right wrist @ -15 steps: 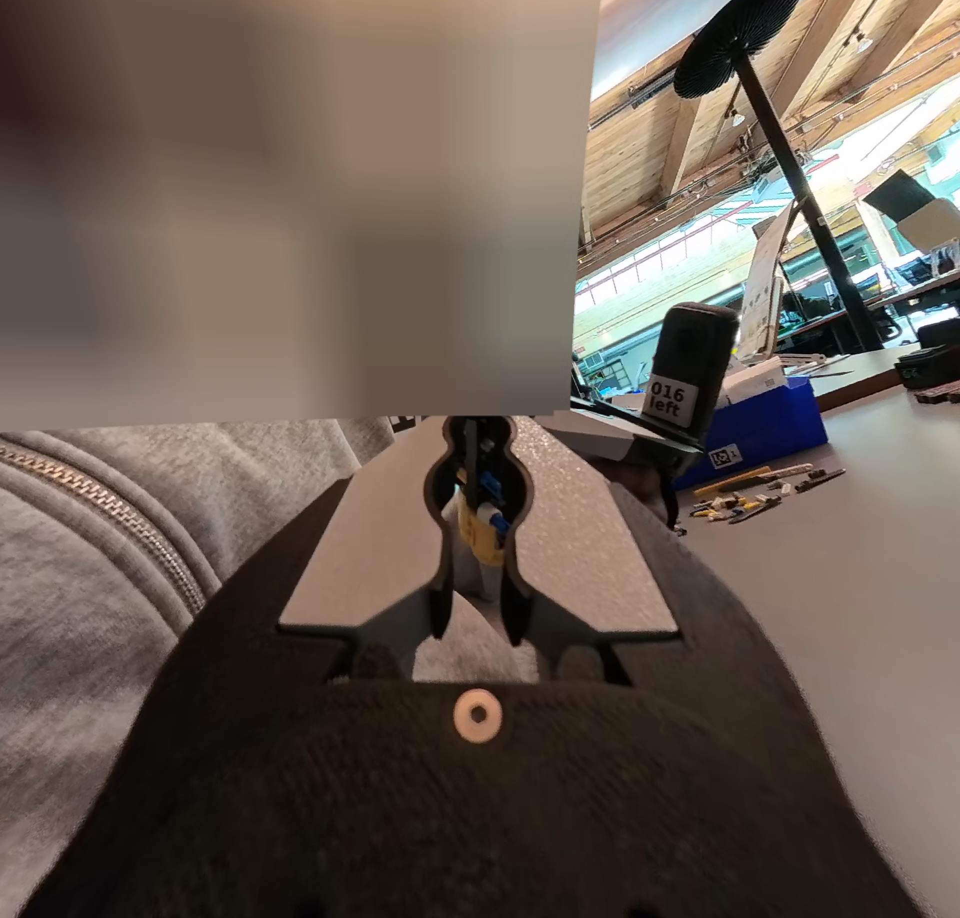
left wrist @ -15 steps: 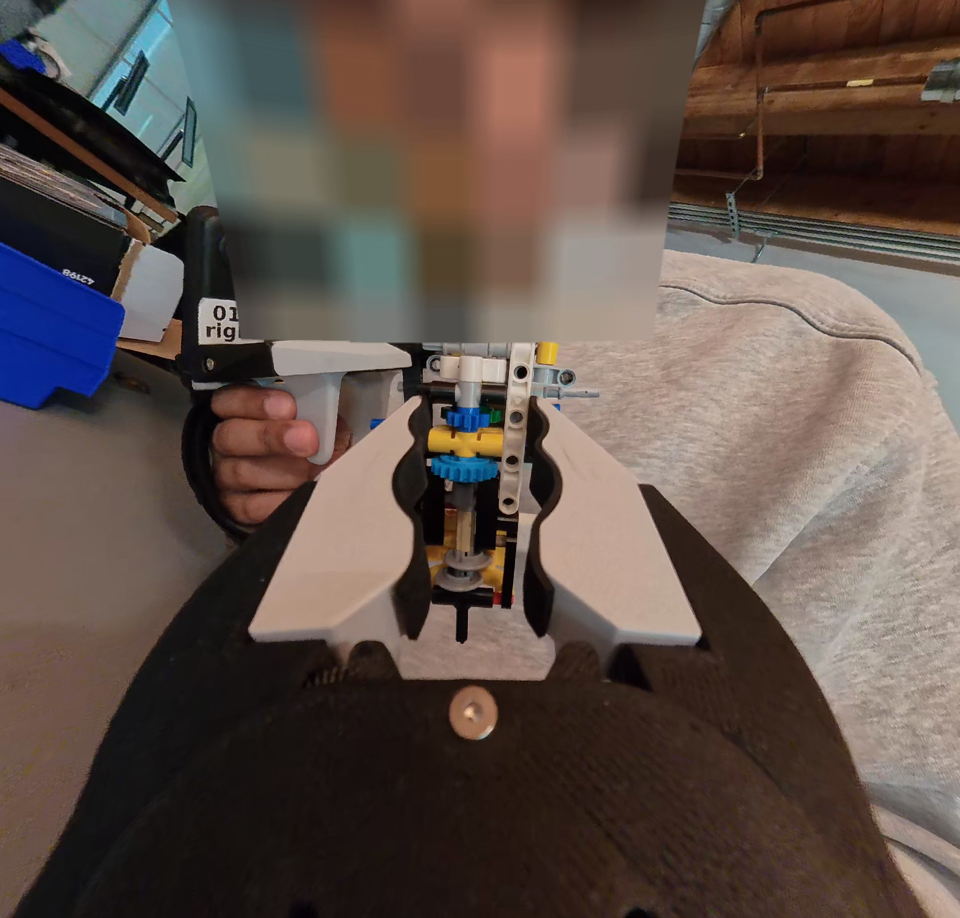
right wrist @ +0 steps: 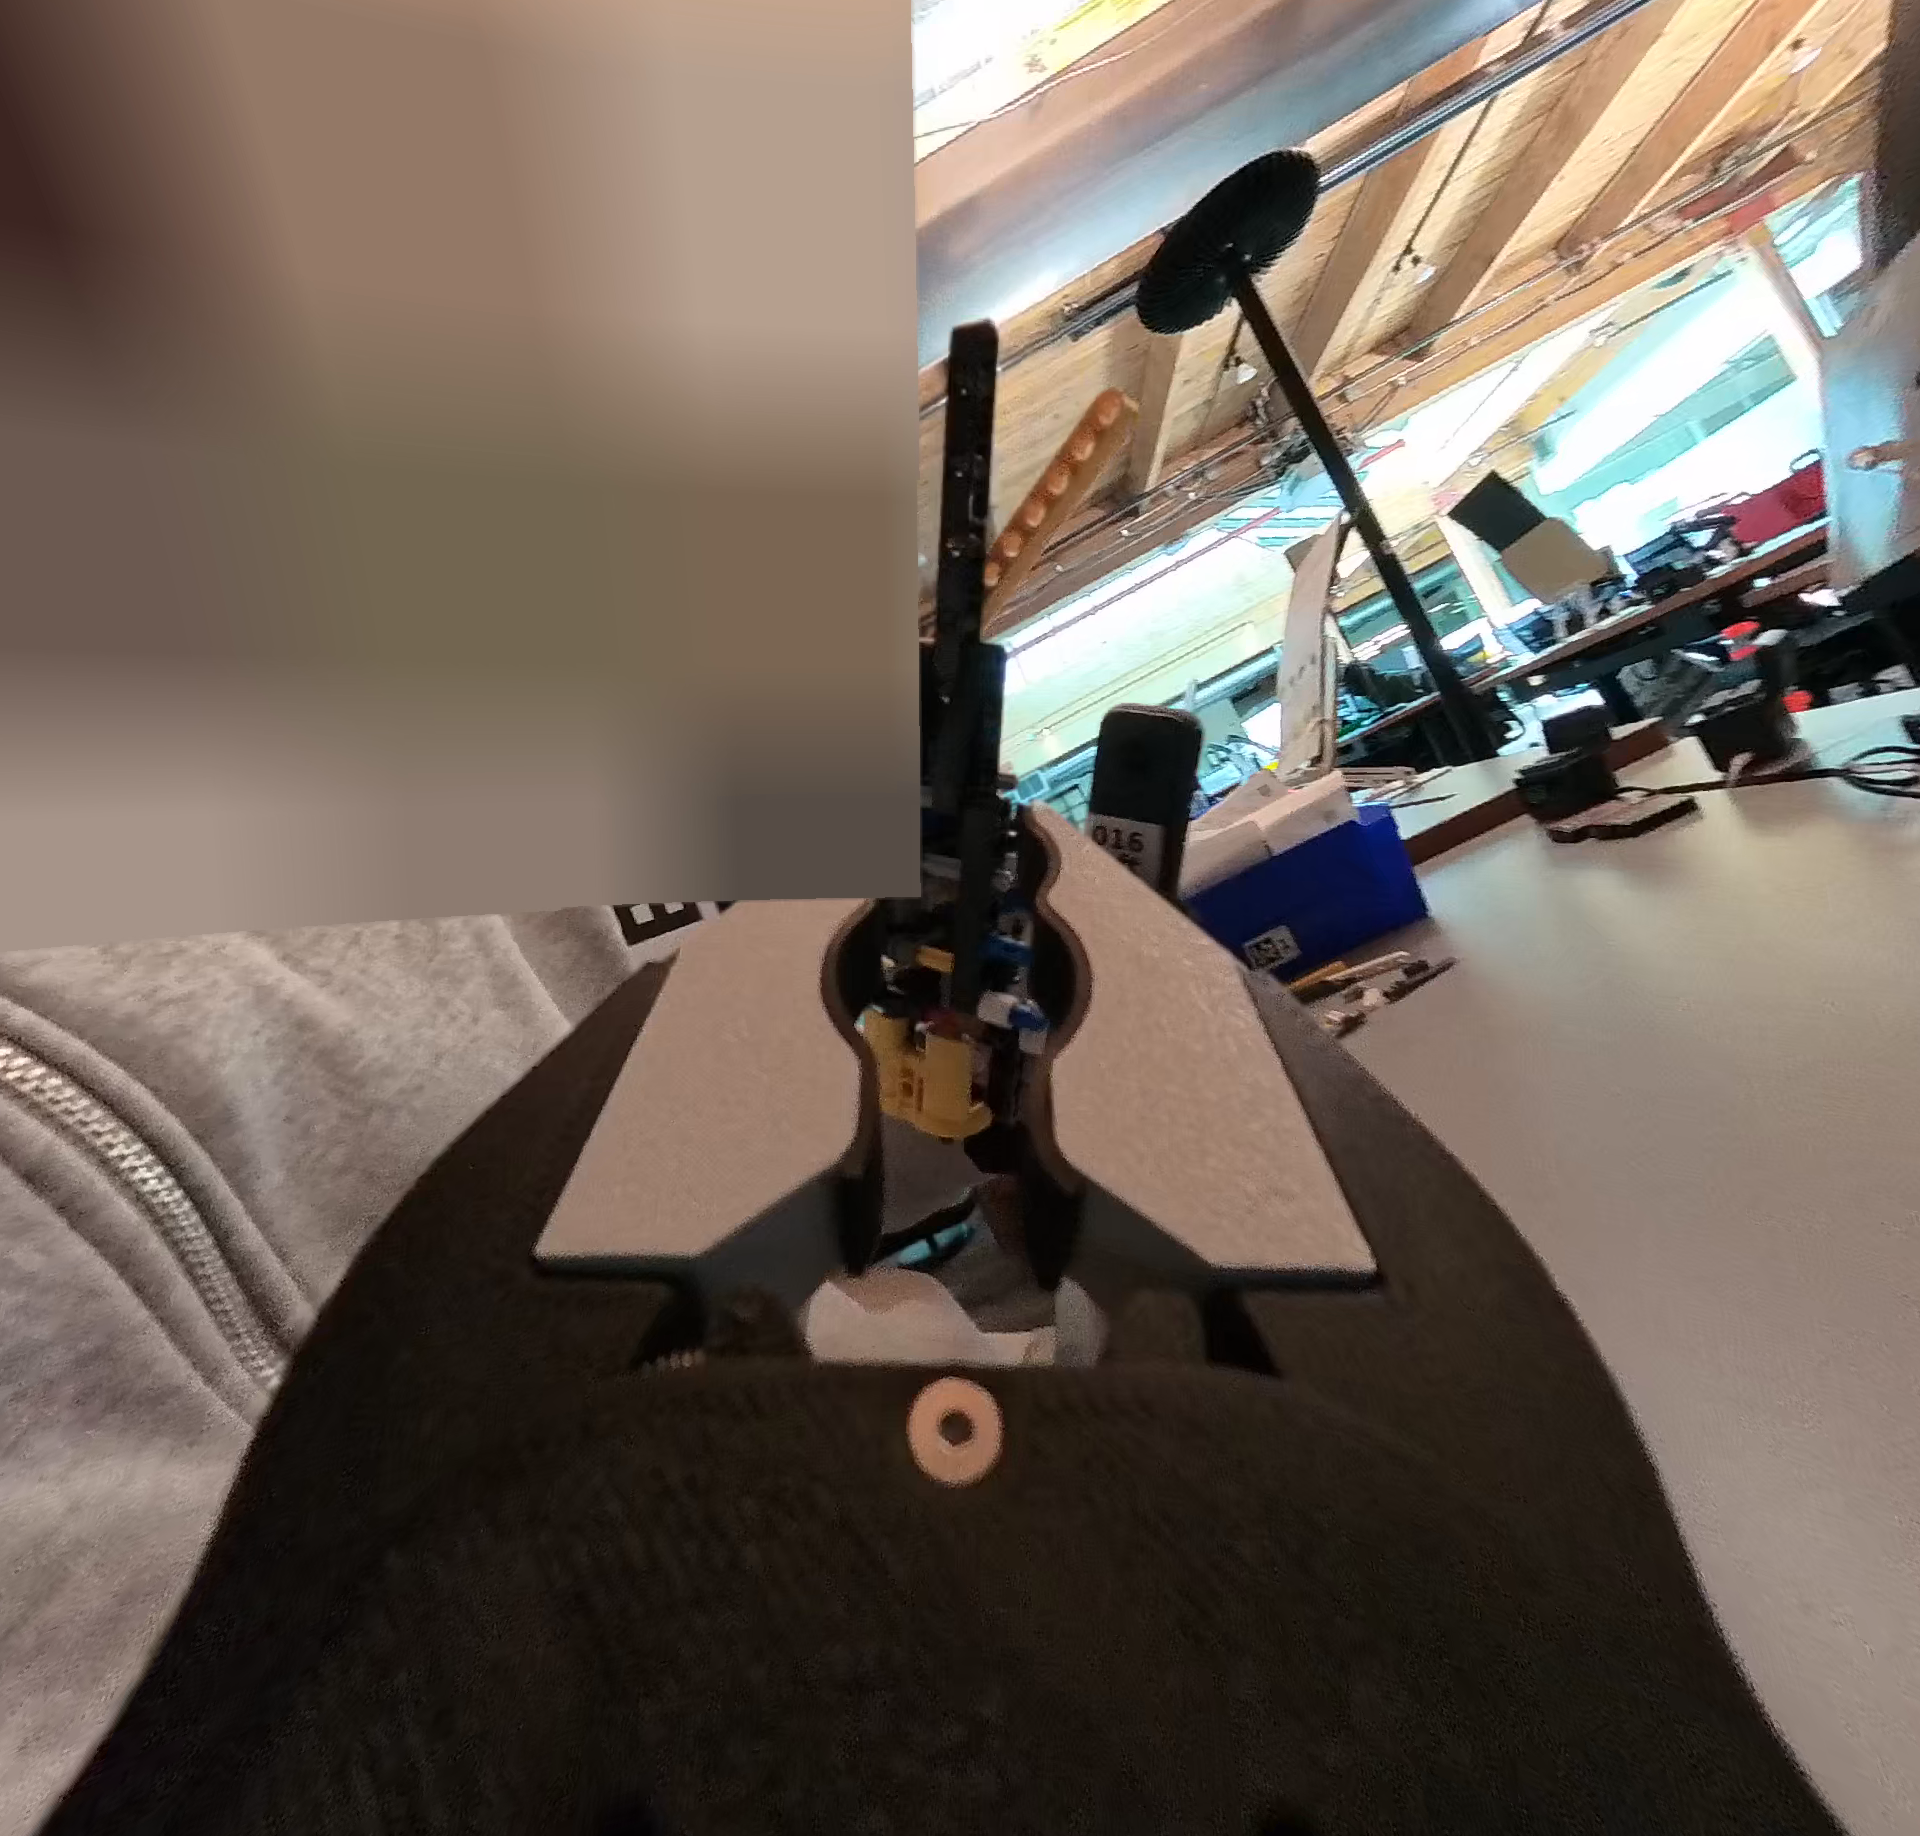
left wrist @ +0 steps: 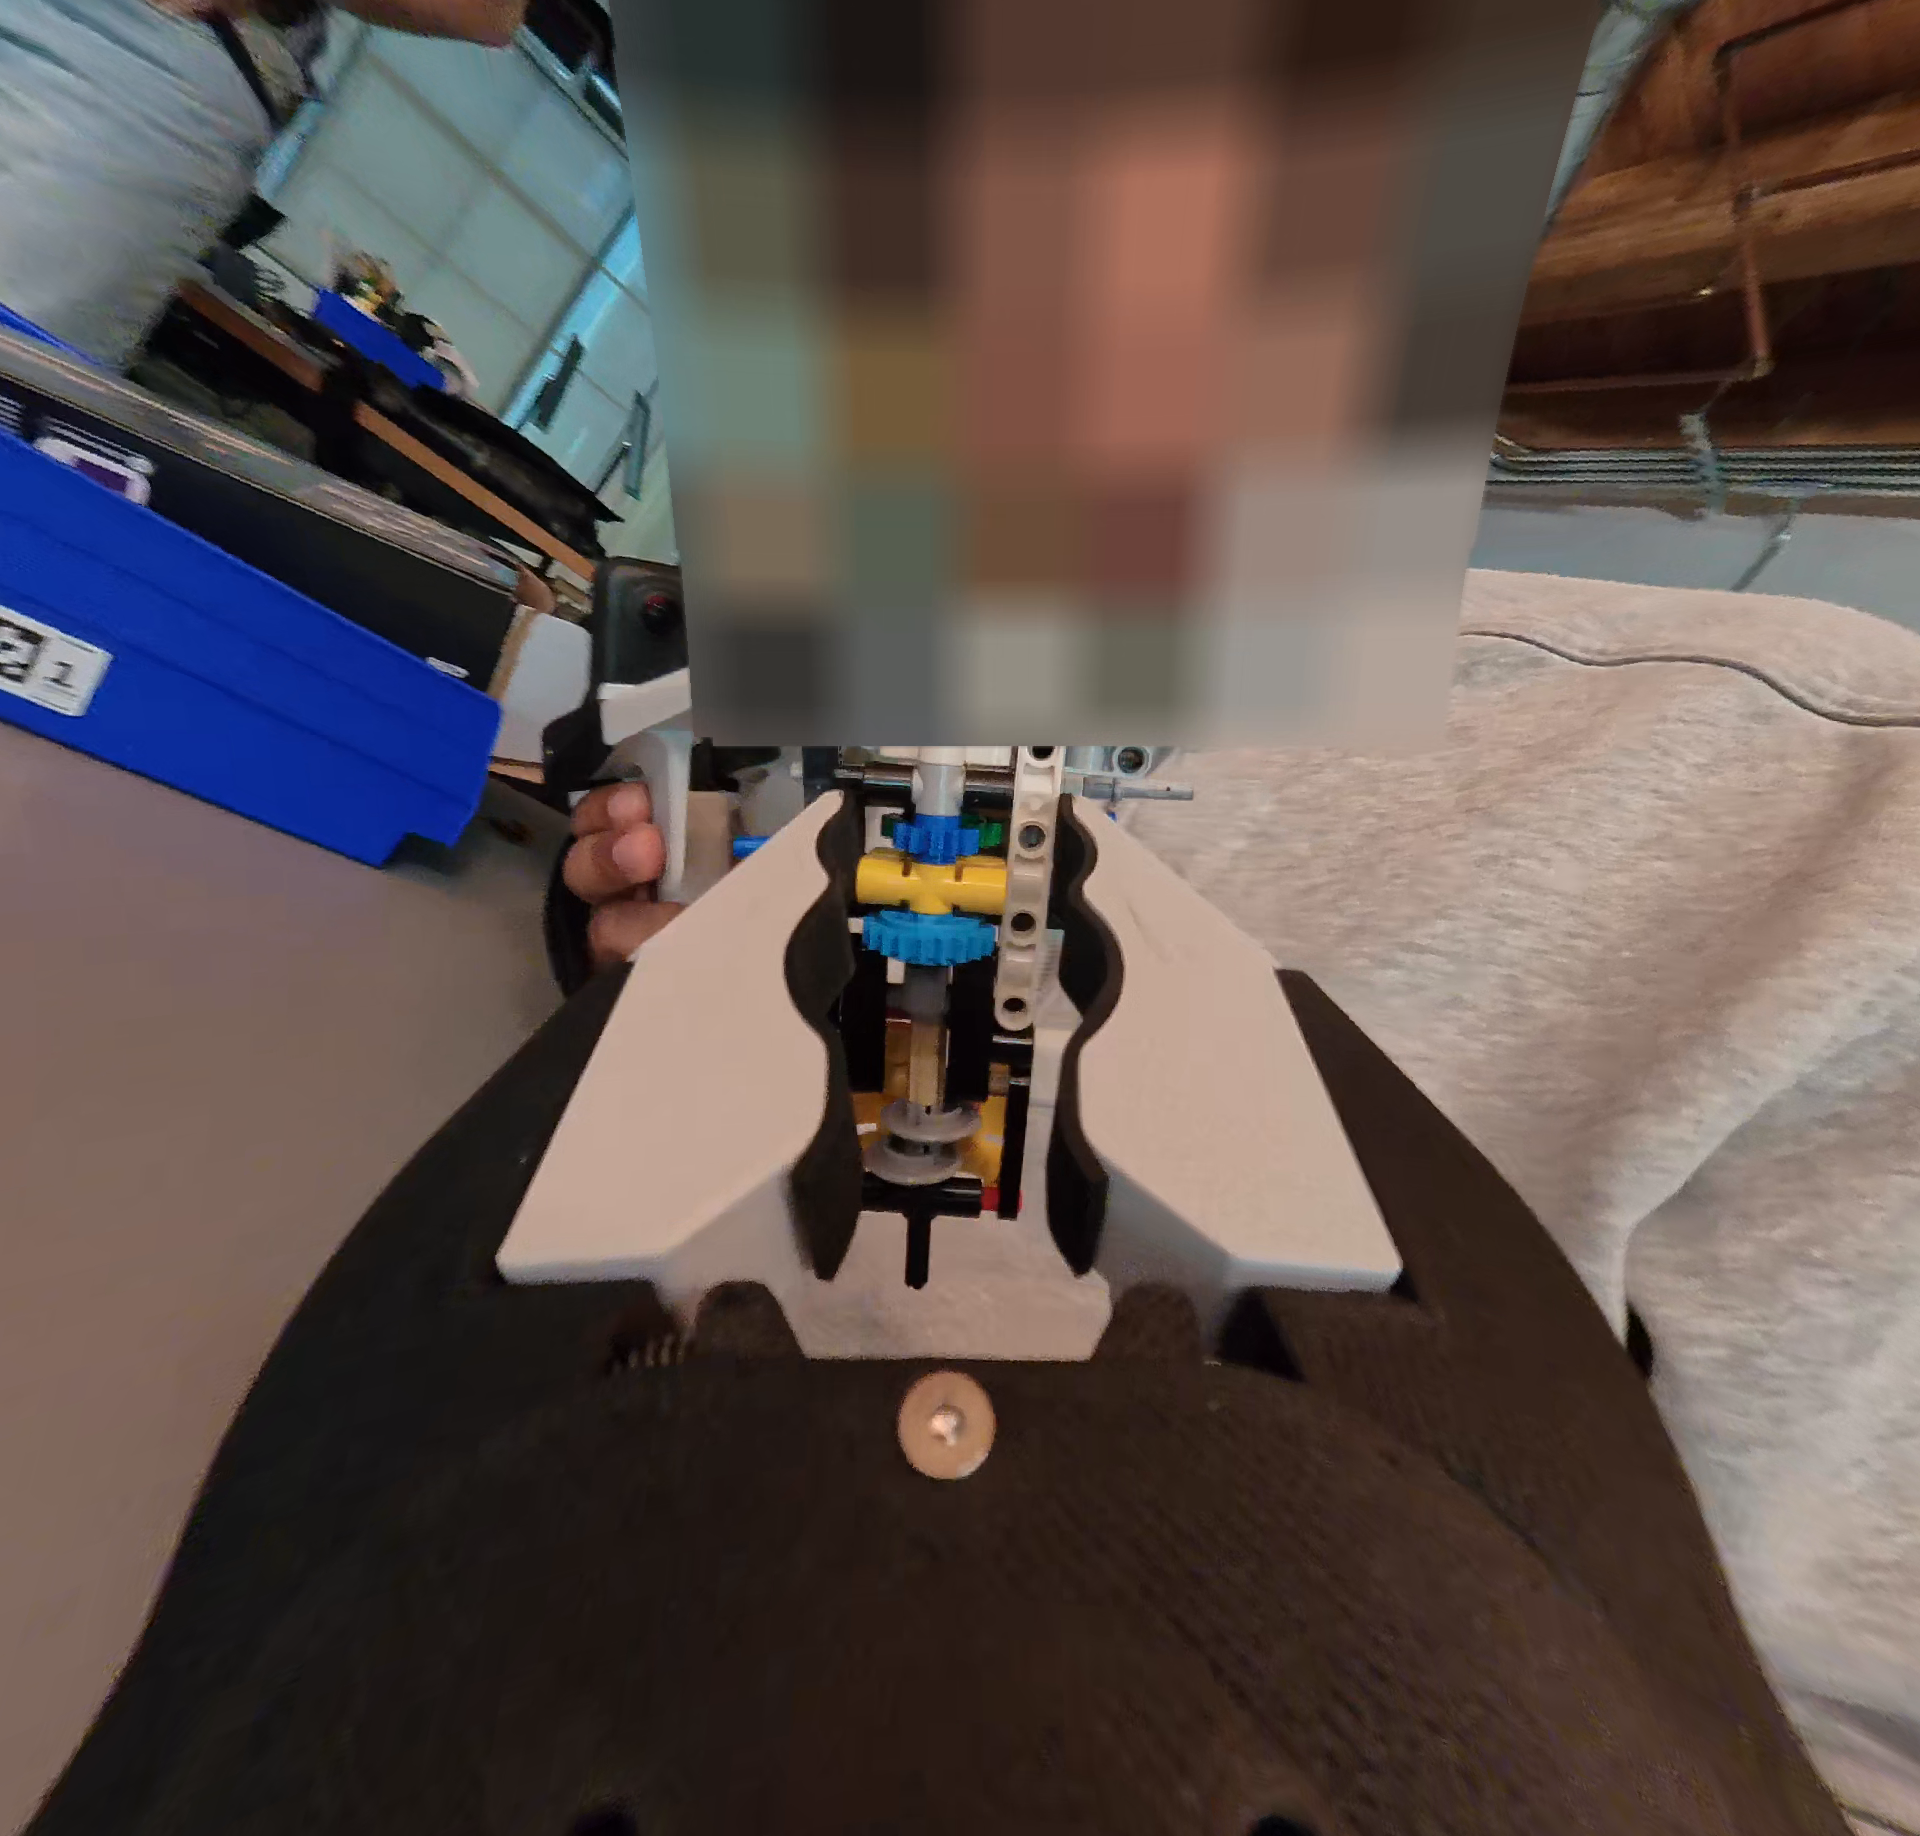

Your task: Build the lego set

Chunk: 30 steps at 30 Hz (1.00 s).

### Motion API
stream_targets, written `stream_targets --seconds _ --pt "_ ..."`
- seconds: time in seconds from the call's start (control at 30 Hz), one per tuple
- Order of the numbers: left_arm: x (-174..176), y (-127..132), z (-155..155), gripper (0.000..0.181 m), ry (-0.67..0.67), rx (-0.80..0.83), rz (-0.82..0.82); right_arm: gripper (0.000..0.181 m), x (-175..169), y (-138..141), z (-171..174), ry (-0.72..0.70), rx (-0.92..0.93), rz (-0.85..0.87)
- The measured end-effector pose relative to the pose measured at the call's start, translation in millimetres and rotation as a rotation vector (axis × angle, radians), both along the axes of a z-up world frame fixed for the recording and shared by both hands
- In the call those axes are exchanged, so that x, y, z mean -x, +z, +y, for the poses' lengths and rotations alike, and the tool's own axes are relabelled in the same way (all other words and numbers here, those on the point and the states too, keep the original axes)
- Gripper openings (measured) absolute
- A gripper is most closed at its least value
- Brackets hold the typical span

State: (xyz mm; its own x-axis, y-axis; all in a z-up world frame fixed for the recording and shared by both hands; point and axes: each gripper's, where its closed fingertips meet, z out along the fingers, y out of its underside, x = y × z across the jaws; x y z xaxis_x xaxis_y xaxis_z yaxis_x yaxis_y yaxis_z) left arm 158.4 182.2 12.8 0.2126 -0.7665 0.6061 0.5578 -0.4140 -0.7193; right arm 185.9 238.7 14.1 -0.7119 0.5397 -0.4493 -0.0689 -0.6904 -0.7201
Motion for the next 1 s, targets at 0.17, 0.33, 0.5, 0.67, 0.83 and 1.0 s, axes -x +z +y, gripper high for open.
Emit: stream_targets --seconds 0.17,0.33,0.5,0.67,0.83,1.0 --pt "8 -2 1 0.034 0.099 -0.004 0.028 0.023 5 -6 1 -0.05 -0.044 -0.039" --pt "13 -3 -3 0.034 0.147 -0.012 0.037 0.028 11 -12 -4 -0.071 -0.09 -0.069" --pt "17 -3 -8 0.034 0.173 -0.019 0.036 0.03 14 -14 -8 -0.083 -0.114 -0.077" --pt "27 -10 -9 0.034 0.236 0.024 0.077 0.03 16 -15 -3 -0.1 -0.088 -0.089" --pt "65 -52 11 0.034 0.468 0.299 0.318 0.029 17 -22 16 -0.197 -0.084 -0.127" --pt "127 -104 17 0.034 0.621 0.629 0.77 0.027 11 -21 33 -0.244 -0.047 -0.125"
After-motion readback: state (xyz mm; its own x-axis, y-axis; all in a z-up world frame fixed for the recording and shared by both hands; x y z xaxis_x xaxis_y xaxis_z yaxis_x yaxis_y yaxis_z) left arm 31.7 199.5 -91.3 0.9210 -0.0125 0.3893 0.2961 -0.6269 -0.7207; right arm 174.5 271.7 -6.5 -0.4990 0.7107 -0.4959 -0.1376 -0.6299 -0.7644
